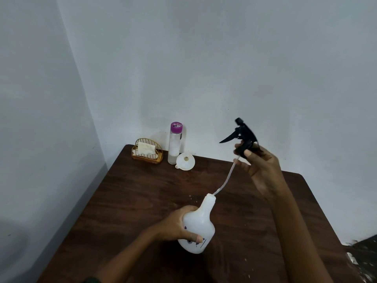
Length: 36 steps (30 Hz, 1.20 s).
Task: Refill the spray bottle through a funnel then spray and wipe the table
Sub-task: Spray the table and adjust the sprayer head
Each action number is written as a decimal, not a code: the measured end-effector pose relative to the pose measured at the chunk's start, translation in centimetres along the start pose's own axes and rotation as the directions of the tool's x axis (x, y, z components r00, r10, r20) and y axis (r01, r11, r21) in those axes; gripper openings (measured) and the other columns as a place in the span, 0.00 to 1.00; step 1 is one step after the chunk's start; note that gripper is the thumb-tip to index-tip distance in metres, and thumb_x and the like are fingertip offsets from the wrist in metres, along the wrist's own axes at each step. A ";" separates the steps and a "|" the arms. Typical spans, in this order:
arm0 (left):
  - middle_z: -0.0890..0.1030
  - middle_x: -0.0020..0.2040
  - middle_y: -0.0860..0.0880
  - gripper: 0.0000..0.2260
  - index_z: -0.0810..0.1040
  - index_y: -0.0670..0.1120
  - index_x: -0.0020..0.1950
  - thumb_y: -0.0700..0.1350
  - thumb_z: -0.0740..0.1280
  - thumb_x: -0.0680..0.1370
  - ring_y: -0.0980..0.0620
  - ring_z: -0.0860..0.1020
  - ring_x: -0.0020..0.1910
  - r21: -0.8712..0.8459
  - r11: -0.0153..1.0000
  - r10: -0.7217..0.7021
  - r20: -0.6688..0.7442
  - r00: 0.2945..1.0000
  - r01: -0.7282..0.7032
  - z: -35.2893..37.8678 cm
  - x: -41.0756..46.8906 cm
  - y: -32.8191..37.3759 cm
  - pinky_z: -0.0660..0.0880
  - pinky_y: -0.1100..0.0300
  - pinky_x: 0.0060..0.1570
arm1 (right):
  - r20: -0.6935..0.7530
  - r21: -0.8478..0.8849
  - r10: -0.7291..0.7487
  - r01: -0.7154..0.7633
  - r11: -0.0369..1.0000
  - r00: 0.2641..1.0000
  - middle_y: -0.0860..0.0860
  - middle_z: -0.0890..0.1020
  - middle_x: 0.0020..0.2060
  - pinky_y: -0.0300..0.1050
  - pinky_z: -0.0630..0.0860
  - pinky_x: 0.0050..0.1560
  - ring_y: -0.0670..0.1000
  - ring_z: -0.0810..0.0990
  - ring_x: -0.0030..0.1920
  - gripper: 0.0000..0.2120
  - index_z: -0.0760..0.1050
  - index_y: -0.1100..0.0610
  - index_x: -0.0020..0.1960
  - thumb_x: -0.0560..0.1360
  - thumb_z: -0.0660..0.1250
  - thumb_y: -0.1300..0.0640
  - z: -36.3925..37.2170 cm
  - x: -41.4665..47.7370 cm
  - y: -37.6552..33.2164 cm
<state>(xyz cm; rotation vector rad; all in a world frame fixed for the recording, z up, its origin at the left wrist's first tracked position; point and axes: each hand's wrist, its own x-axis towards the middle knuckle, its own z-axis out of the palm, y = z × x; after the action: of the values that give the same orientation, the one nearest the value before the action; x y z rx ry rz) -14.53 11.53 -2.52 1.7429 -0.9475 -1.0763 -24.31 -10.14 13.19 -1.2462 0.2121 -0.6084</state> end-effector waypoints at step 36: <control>0.62 0.64 0.56 0.42 0.60 0.59 0.65 0.54 0.81 0.58 0.54 0.65 0.65 0.124 0.986 -0.060 -0.348 0.936 0.109 0.9 1.1 -4.3 0.72 0.57 0.61 | 0.200 -0.118 -0.020 0.044 0.992 0.980 0.58 0.83 0.46 0.62 0.76 0.56 0.62 0.80 0.53 0.17 0.82 0.57 0.50 0.62 0.72 0.68 3.0 -2.4 -1.9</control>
<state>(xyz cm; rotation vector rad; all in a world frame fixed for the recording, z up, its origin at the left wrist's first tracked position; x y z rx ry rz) -14.29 11.74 -7.03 2.0228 -0.7481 -0.7353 -25.53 -6.74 15.55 -1.4218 0.0632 -0.5009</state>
